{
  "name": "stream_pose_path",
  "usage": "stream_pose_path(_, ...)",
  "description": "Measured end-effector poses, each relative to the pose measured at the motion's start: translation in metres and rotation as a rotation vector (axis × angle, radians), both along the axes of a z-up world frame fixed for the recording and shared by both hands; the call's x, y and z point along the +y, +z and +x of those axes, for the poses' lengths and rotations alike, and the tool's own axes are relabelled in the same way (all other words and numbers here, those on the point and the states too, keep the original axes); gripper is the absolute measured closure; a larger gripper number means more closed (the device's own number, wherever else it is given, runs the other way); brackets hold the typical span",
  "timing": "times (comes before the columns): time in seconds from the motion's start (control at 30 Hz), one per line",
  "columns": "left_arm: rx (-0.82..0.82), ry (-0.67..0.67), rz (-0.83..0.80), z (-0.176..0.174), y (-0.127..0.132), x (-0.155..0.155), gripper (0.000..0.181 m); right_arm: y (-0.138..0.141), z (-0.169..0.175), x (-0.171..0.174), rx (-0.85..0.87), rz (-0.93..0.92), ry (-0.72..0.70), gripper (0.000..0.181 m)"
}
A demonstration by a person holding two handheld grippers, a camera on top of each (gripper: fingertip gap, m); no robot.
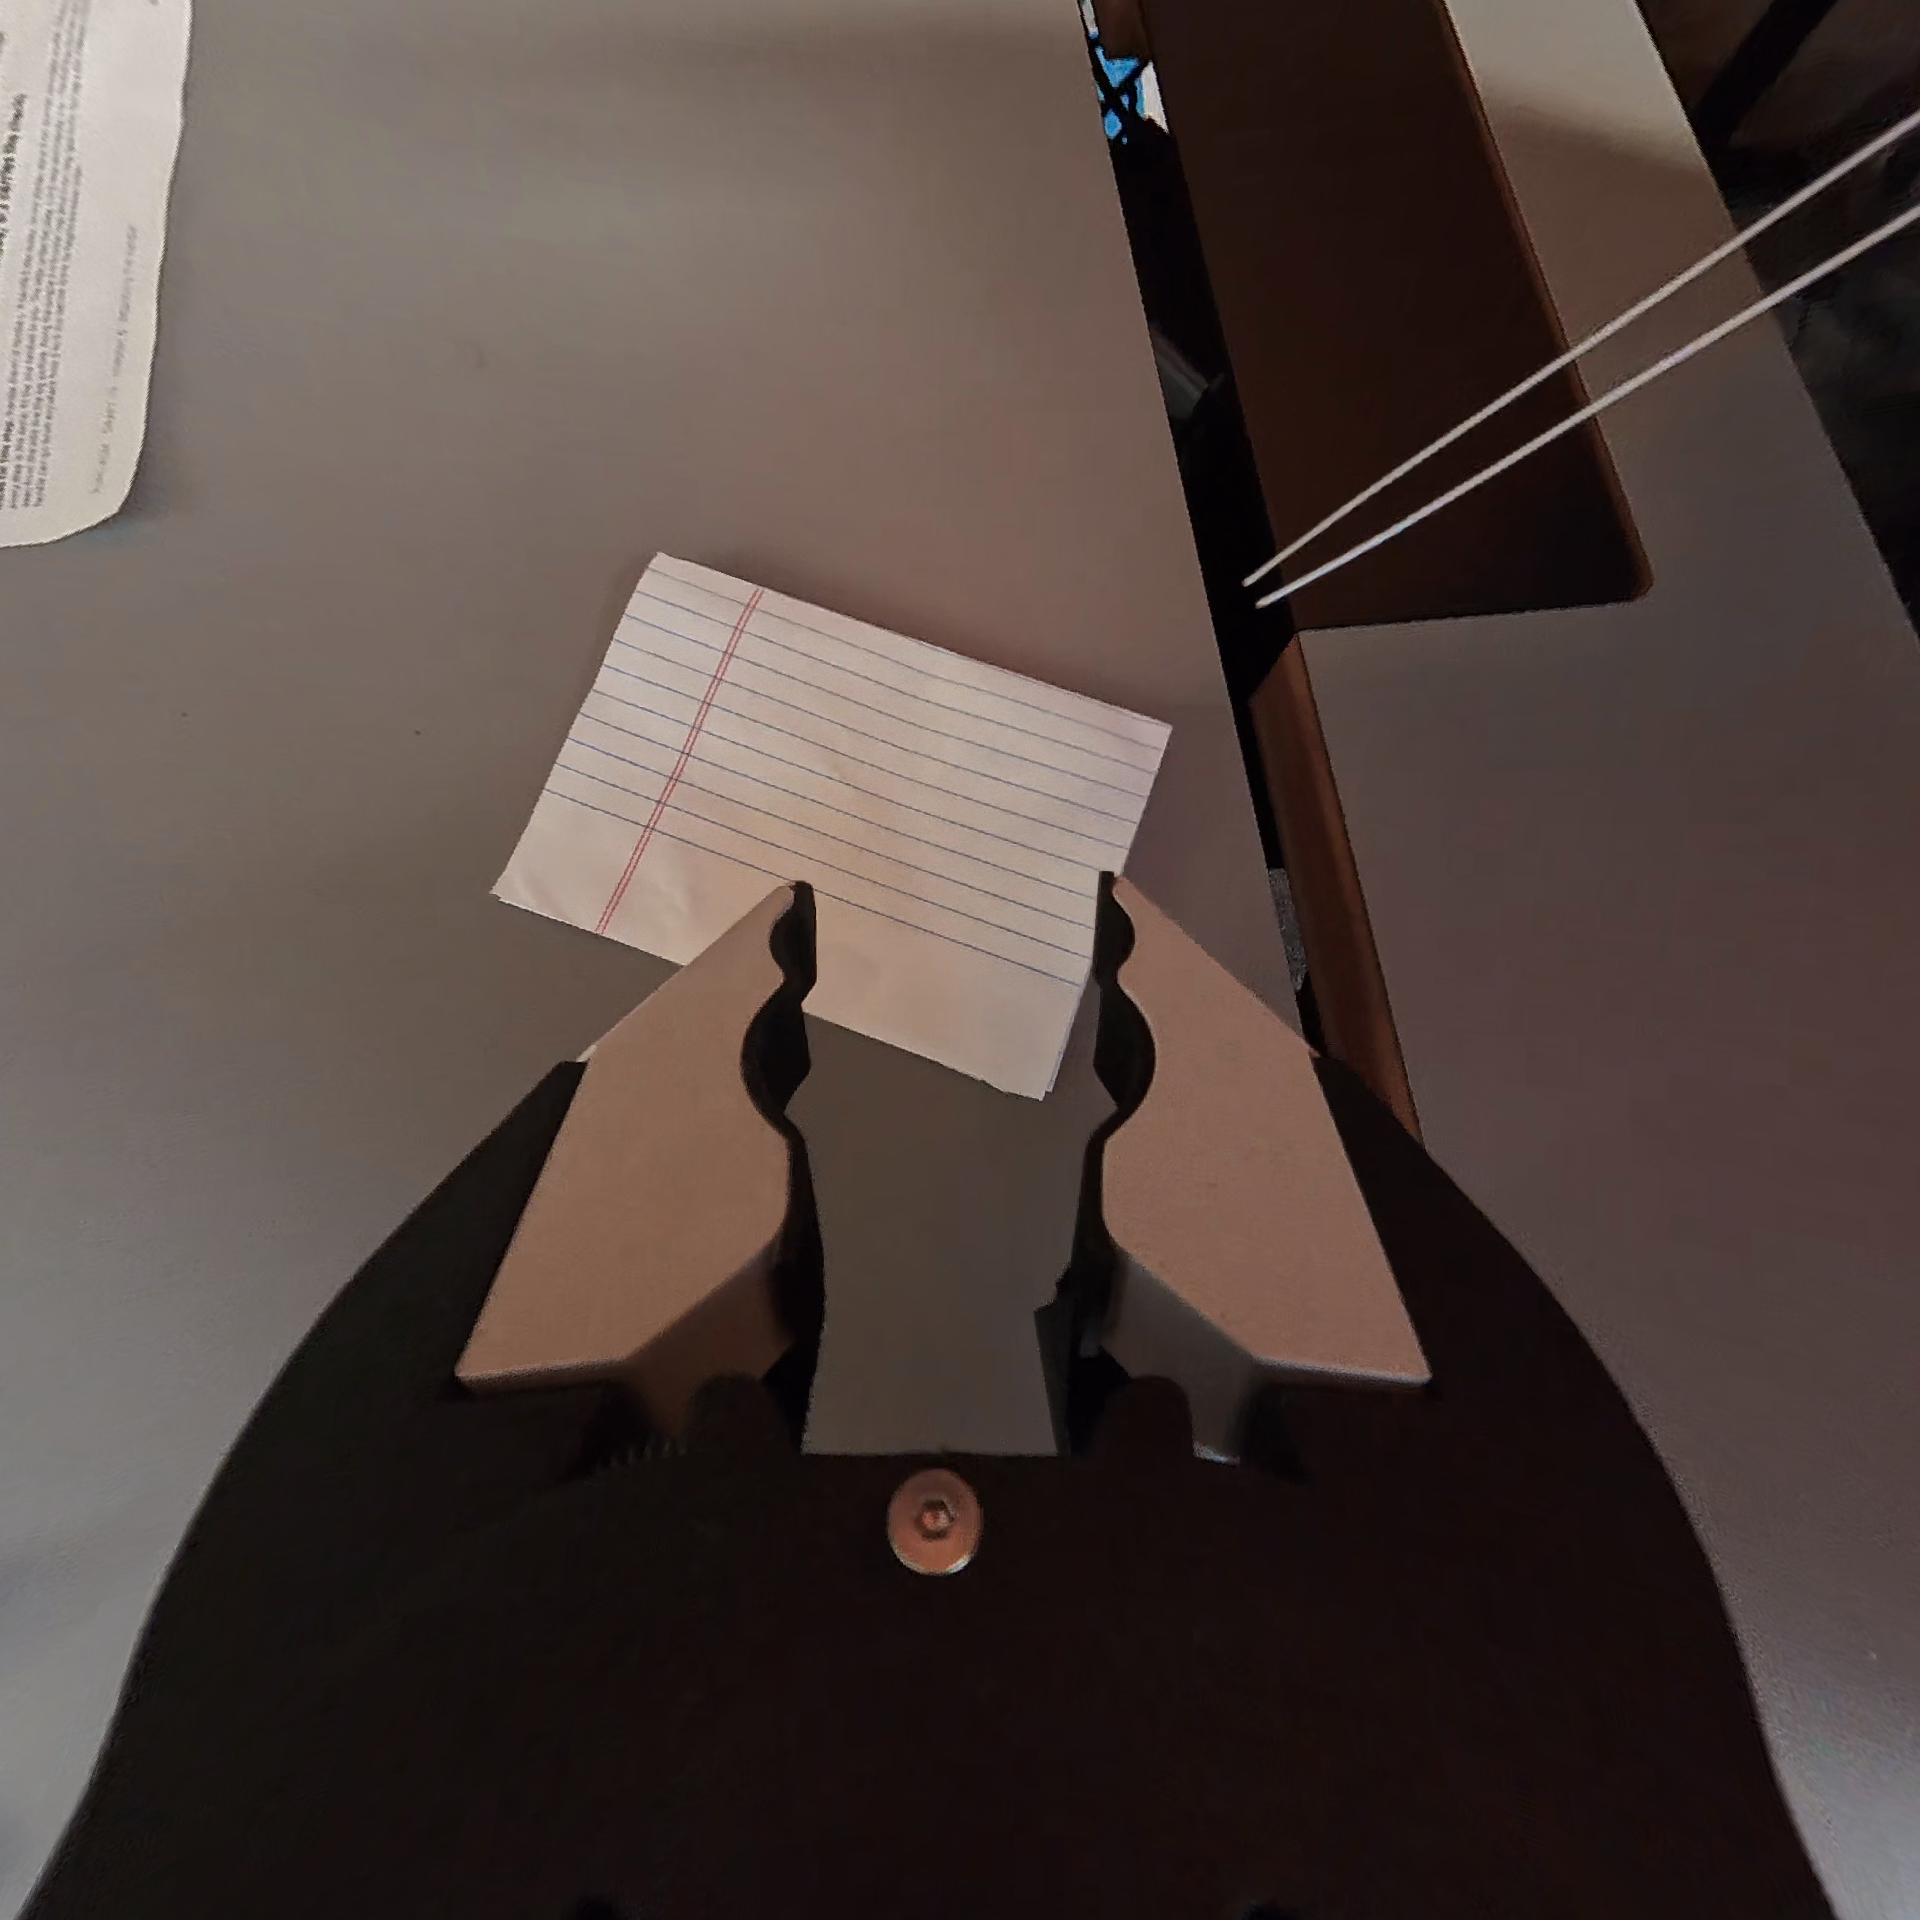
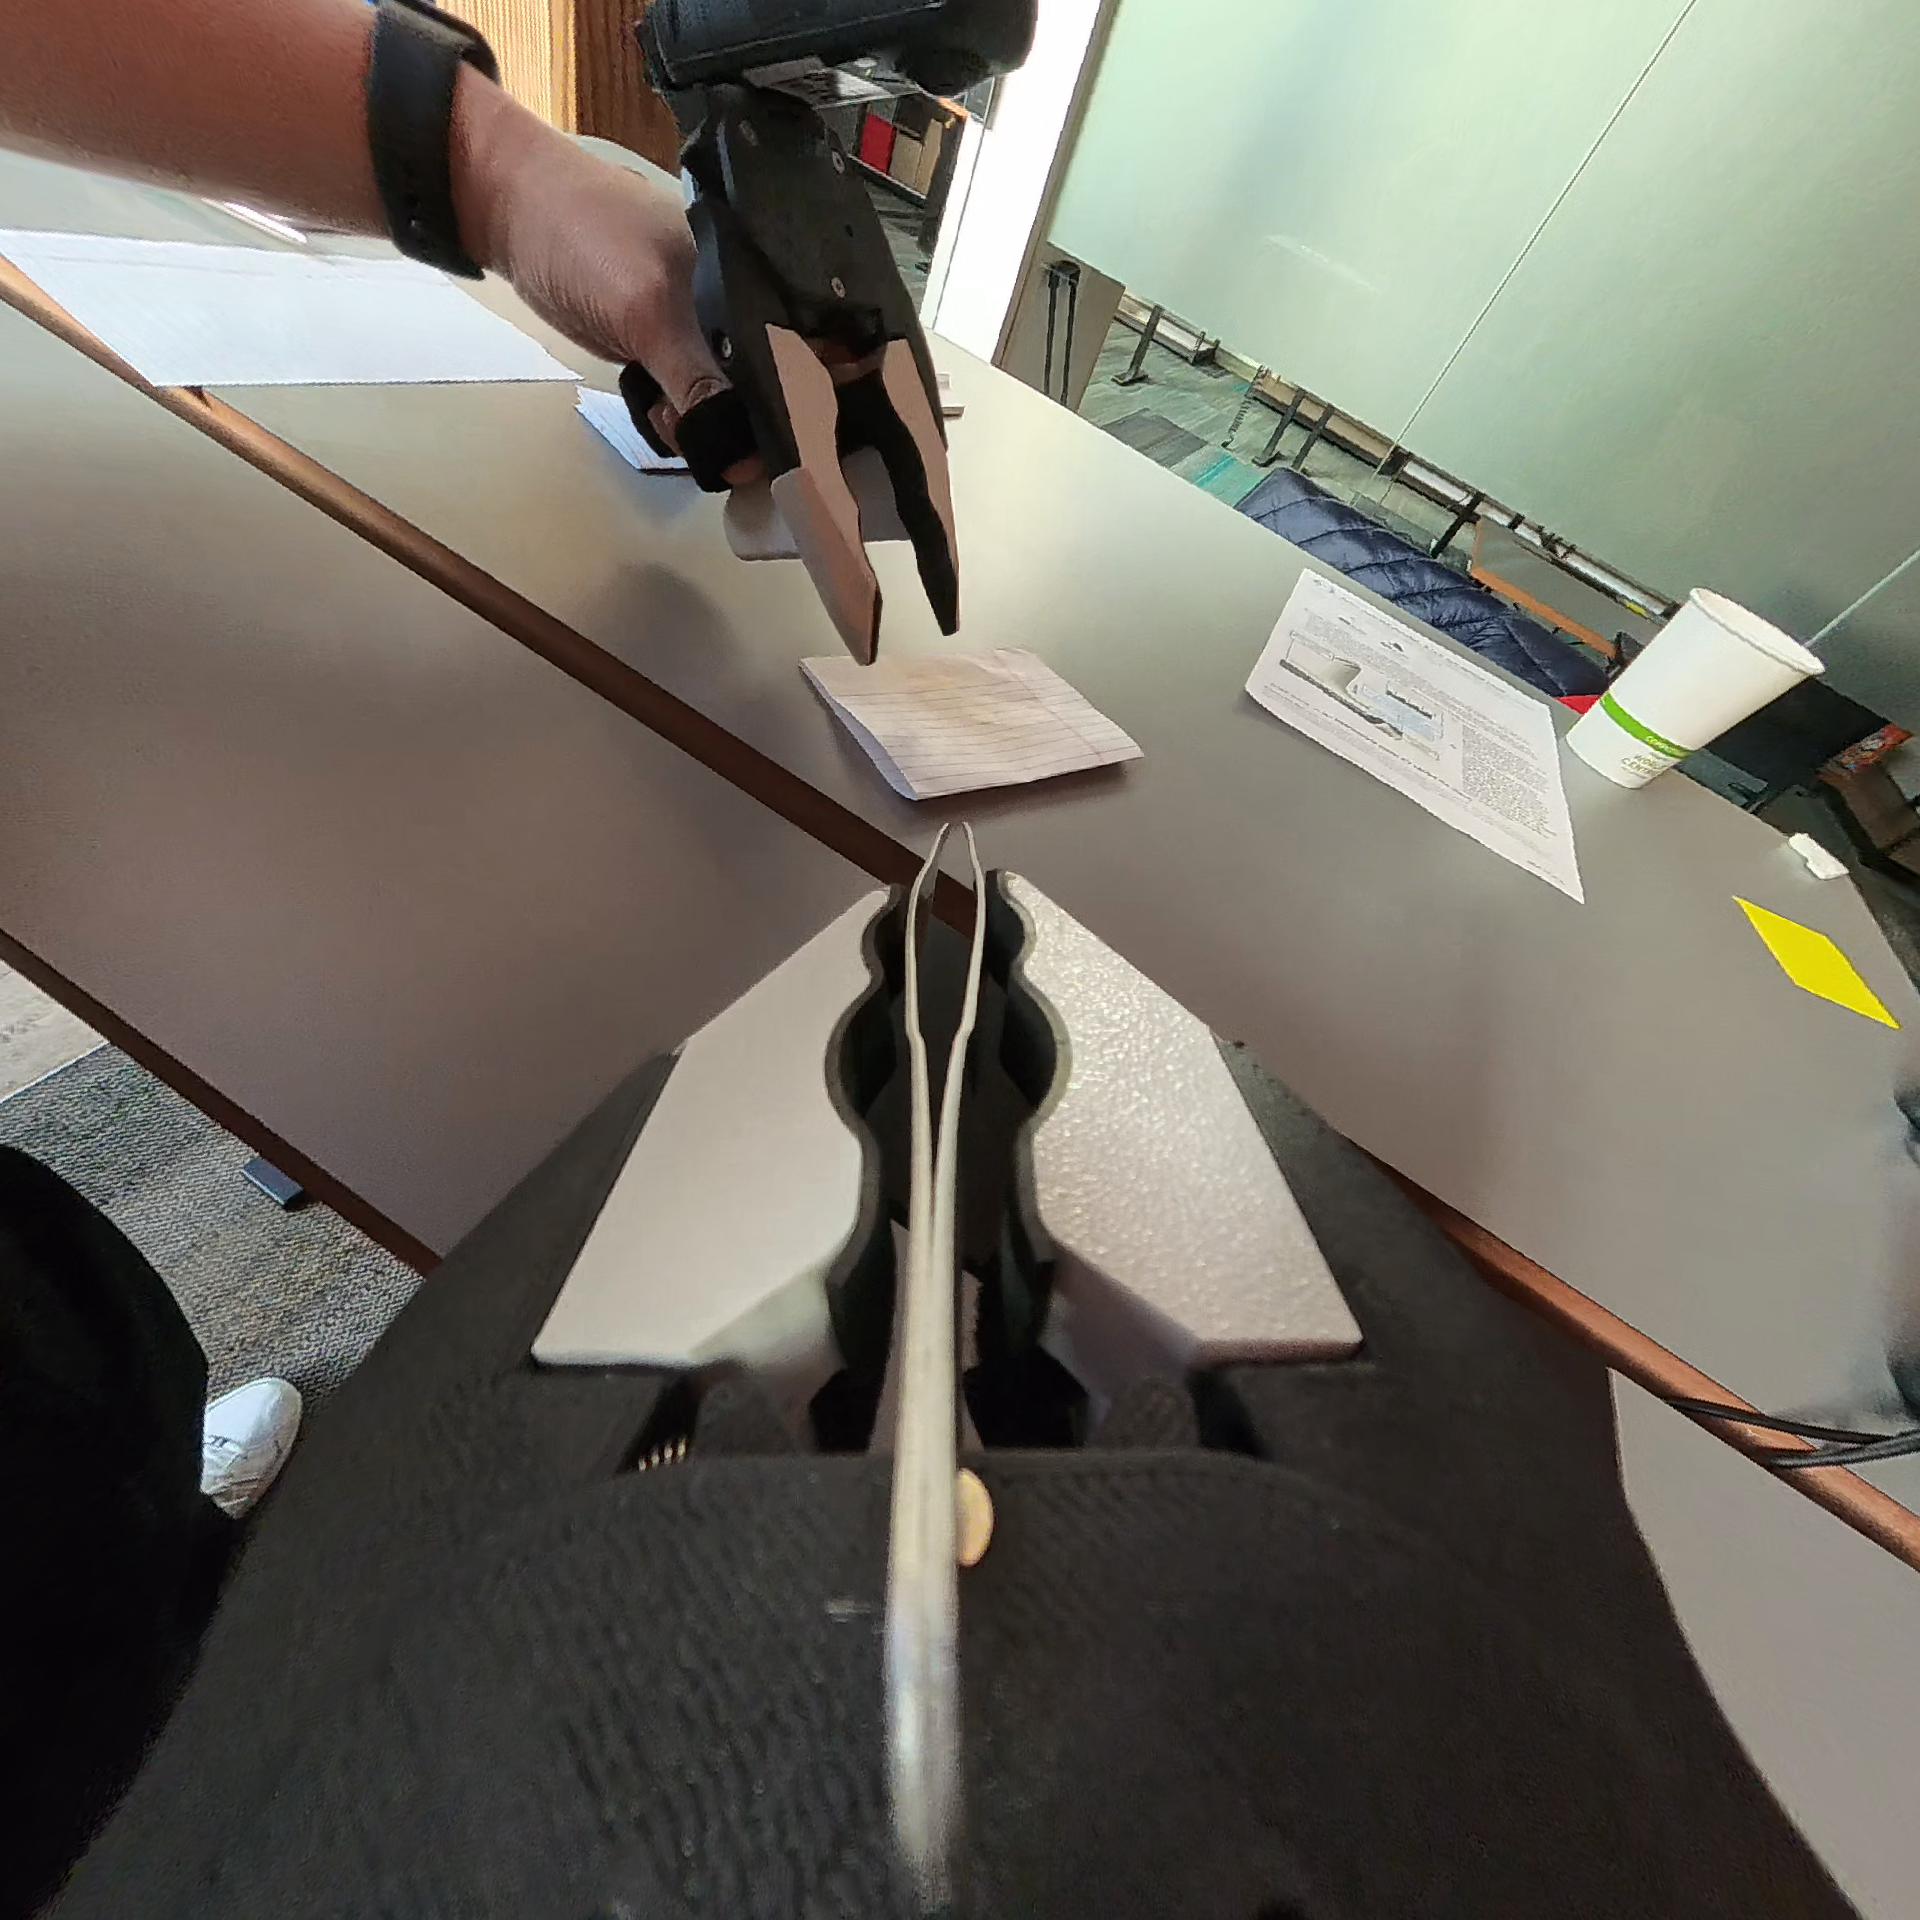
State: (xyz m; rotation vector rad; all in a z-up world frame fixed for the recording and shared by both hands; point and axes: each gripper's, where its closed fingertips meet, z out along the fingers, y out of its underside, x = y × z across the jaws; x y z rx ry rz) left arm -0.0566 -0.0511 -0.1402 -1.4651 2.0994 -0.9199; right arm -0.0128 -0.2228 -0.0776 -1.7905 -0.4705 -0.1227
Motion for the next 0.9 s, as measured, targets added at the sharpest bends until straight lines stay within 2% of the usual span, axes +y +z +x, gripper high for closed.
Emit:
stream_pose_path(0.17,0.069,-0.067,0.118,-0.01,-0.022,-0.004,0.12,-0.003,-0.002,0.0,0.017,0.003,-0.001,0.167)
stream_pose_path(0.5,0.042,-0.012,0.069,-0.011,-0.023,-0.002,0.133,-0.002,-0.004,0.003,0.043,0.03,0.026,0.167)
stream_pose_path(0.6,0.036,-0.016,0.07,-0.011,-0.023,-0.002,0.133,-0.004,-0.001,0.005,-0.028,0.015,0.041,0.167)
stream_pose_path(0.7,0.032,-0.02,0.066,-0.011,-0.023,-0.002,0.133,-0.002,0.003,0.008,-0.17,-0.004,0.073,0.167)
stream_pose_path(0.9,0.019,-0.023,0.058,-0.012,-0.023,-0.002,0.133,-0.007,-0.002,0.02,-0.429,-0.061,0.213,0.167)
